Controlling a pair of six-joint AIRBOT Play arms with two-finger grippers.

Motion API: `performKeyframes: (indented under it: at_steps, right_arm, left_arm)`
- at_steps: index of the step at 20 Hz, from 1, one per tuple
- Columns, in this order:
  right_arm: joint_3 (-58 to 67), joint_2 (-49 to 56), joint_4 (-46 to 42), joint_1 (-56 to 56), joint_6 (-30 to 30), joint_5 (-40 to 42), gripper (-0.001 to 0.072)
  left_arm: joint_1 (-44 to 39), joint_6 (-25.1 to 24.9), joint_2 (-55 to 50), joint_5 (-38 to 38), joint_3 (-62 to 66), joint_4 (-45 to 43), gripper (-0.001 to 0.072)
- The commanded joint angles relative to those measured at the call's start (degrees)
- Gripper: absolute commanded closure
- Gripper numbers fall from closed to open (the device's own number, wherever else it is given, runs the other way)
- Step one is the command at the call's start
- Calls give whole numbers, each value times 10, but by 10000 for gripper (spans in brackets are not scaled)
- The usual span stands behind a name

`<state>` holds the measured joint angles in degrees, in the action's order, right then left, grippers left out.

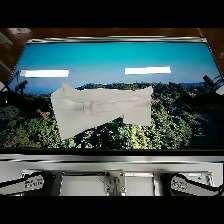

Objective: Fold the shirts.

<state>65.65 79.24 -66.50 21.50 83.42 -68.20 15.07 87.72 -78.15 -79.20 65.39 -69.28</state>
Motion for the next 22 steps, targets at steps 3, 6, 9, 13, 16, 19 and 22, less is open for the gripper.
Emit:
performKeyframes:
  at_steps: [3, 6, 9, 13, 16, 19, 22]
  right_arm:
    - [-44, -8, 16, 31, -66, -106, 110]
    - [-49, -8, 76, 31, -66, -76, 110]
    - [-49, -8, 112, 24, -66, -52, 110]
    - [-49, -8, 109, -19, -66, -44, 110]
    - [-49, -8, 103, -57, -66, -35, 110]
    - [-49, -8, 103, -84, -66, -11, 110]
    - [-49, -8, 106, -89, -54, 8, 110]
  left_arm:
    - [16, -59, 45, 54, -214, 128, -4]
    - [17, -81, 44, 101, -257, 143, -4]
    - [17, -106, 43, 112, -258, 140, -3]
    - [47, -128, 43, 85, -262, 80, -4]
    - [80, -164, 43, 121, -285, 155, -4]
    - [75, -184, 28, 152, -309, 199, -3]
    - [51, -206, -2, 169, -313, 245, -2]
